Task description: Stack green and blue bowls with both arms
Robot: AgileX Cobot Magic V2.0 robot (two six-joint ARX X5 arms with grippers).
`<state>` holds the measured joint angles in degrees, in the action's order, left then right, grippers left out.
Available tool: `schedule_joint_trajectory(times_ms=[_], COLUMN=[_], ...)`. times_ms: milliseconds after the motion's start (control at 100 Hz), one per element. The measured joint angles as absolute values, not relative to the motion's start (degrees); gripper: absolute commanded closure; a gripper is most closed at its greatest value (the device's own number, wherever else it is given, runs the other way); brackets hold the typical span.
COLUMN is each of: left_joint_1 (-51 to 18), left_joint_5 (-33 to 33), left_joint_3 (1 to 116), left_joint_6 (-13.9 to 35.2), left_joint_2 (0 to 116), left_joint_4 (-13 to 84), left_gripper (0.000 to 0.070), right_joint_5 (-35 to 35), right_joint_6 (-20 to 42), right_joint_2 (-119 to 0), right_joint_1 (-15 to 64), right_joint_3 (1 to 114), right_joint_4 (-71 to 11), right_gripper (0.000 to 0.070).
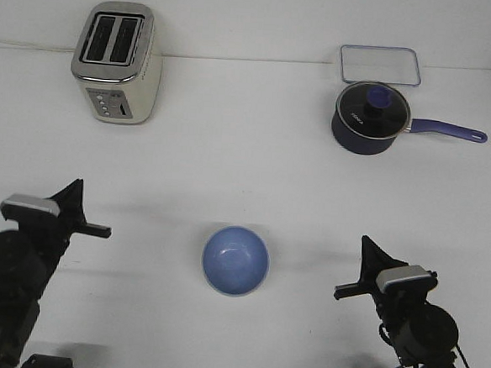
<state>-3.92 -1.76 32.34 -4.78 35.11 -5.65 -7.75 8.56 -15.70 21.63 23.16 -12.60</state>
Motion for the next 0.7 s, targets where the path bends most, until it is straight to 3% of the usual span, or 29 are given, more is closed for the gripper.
schedule_joint_trajectory(times_ms=[70,170,700], left_joint_1=[-2.57,-1.61,-1.37], left_joint_5=[-1.83,-1.28,-1.02], left_joint_3=[25.06,20.21,20.21], left_joint_6=[-4.19,-2.98,-1.78], left_joint_2=[29.61,25.23,22.94], left_joint_4=[-10.72,-10.26,-9.96], left_gripper=[0.0688,0.0687,0.0685], right_joint_5=[-9.26,-10.46,-10.52], right_joint_6=[8.34,8.29,8.29], right_joint_2=[-12.75,-11.62,-11.62], right_joint_1=[21.63,21.63,21.63], right_joint_3=[21.26,20.84,20.84], right_joint_4=[-10.87,-10.79,-10.44], right_gripper=[0.0700,0.0700,0.0700])
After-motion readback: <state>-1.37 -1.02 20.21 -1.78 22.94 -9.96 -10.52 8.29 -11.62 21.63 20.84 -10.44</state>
